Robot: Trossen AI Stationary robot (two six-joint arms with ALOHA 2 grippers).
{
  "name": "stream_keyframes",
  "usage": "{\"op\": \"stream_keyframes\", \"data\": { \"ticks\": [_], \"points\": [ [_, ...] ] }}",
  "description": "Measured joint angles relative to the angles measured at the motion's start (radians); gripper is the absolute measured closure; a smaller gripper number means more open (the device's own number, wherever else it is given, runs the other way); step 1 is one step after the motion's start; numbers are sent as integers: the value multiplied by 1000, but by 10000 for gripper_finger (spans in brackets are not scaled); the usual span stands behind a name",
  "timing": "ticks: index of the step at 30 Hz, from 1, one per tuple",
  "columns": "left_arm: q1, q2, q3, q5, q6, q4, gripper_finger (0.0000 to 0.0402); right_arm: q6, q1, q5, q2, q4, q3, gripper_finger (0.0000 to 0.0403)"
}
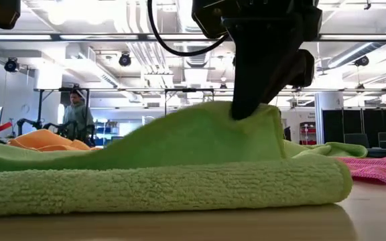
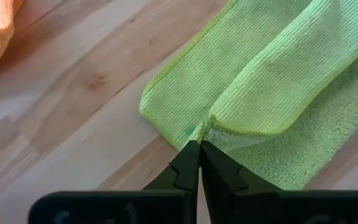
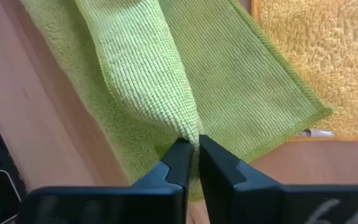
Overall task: Fold microfiber towels
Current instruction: Fold the bottom green microfiber cloth
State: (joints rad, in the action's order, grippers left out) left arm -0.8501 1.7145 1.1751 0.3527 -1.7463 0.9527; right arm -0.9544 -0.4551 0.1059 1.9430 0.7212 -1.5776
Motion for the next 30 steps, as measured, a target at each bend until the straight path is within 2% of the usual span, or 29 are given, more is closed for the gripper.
{"op": "stream_keyframes", "data": {
  "ticks": [4,7,9,15,22,30],
  "points": [
    [0,0,0,-1,23,-2,402,-5,1,-23,0,-2,0,360],
    [0,0,13,-39,26,-14,402,-14,0,-88,0,-3,-1,377],
    [-8,-6,27,-72,32,-48,402,-16,-11,-121,0,-6,-7,390],
    [-52,-12,90,-109,31,-181,402,-45,-70,-188,0,-26,-43,394],
    [-99,-14,152,-111,24,-274,402,-83,-135,-180,0,-33,-111,394],
    [-79,-3,84,-88,-12,-182,402,-74,-100,-72,26,-3,-92,394]
  ]
}}
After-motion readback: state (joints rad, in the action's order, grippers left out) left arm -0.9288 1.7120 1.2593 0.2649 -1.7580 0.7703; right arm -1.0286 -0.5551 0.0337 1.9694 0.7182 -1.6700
